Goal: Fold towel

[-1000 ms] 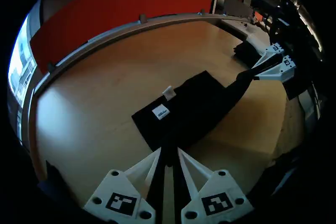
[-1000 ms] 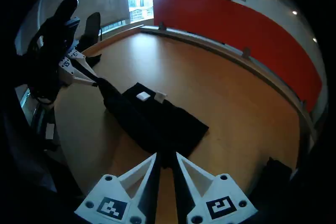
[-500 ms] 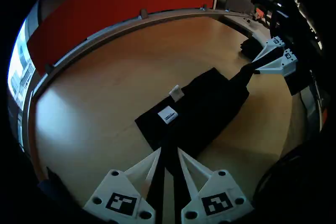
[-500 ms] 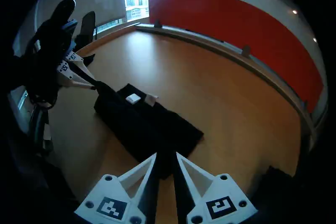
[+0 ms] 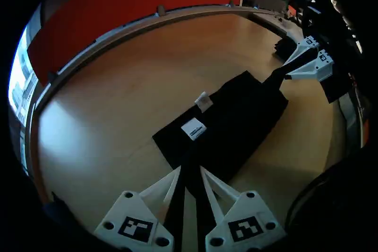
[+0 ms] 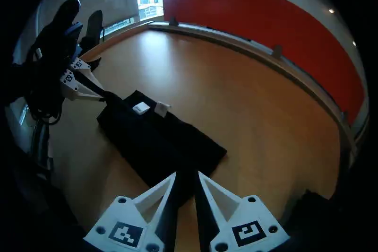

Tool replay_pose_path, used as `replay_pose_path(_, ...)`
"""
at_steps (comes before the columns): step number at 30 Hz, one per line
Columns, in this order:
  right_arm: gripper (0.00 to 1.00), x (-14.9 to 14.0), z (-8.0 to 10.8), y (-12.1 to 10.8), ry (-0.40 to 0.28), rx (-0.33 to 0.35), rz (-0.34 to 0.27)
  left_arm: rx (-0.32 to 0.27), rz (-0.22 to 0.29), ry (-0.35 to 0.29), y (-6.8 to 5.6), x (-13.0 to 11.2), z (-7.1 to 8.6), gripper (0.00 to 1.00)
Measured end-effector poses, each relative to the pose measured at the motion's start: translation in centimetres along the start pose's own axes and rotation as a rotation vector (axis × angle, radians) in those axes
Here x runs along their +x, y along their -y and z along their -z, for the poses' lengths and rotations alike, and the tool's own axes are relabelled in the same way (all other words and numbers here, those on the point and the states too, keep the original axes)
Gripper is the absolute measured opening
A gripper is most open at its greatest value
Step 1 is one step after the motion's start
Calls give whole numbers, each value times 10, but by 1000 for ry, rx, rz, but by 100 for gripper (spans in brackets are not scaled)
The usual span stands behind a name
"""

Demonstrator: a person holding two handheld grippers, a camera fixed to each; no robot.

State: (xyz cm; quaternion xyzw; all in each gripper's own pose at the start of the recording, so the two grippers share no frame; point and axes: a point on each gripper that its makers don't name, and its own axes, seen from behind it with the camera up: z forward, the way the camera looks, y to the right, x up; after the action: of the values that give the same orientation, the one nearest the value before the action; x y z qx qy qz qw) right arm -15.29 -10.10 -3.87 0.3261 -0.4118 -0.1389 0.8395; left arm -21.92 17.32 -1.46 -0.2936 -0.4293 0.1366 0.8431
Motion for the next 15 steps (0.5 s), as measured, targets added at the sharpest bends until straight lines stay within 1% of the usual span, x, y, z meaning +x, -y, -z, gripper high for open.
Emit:
replay_pose_path(3,19,-3,-8,-2,7,-3,-10,7,4,-2,4,0,-8,15)
replay_pose_path(10,19,-7,-27,-3,9,5,-66,21,18,-3,12,-5,-29,16)
replay_pose_path(15,19,-6,-35,-5,-3,-1,-85,34,25,3,16,-8,-39,25)
